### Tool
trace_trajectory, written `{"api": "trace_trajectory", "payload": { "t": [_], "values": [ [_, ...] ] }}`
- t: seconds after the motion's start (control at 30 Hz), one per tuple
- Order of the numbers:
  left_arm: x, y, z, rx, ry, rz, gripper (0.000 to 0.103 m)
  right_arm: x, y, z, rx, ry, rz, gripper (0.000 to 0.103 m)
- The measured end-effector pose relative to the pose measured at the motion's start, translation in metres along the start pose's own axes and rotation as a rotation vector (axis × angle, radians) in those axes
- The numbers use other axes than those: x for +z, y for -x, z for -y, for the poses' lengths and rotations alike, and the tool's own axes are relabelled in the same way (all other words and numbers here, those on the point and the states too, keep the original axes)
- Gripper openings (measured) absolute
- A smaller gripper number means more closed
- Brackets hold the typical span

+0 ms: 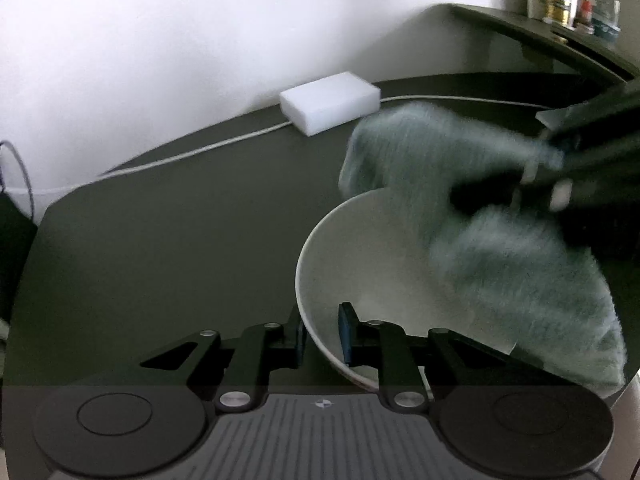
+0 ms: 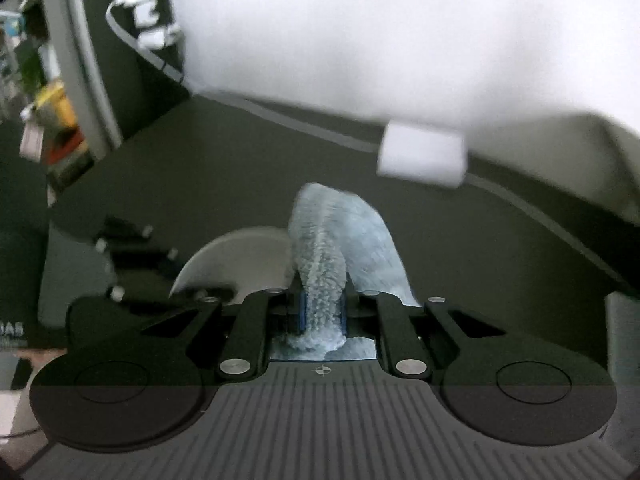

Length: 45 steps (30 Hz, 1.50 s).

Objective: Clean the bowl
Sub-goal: 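Keep wiping the bowl interior with the towel in the right gripper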

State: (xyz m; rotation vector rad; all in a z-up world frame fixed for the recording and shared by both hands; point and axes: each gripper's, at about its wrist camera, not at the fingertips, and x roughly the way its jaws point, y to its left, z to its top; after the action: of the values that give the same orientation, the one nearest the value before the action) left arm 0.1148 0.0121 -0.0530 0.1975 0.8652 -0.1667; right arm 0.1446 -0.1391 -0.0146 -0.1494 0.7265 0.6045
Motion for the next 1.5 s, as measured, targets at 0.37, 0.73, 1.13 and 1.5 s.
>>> {"api": "trace_trajectory", "payload": {
  "t": [0.37,0.73,1.13,1.5],
  "values": [
    [0.027,-0.012,0.001,-0.039,-0.159,0.059,0.019,0.006,-0.014,0.009,0.143,-0.05,-0.006,0.016],
    [0.007,-0.002,0.009,0.088,-0.069,0.032,0.011,0.024,-0.061,-0.029,0.127,0.067,-0.084,0.016],
    [0.009,-0.008,0.002,0.077,-0.031,0.04,0.012,0.004,0.0,0.0,-0.056,-0.033,0.025,0.016],
    [0.006,-0.008,0.001,0.064,-0.006,0.035,0.014,0.014,-0.072,-0.007,0.119,-0.068,-0.154,0.016]
  ]
}}
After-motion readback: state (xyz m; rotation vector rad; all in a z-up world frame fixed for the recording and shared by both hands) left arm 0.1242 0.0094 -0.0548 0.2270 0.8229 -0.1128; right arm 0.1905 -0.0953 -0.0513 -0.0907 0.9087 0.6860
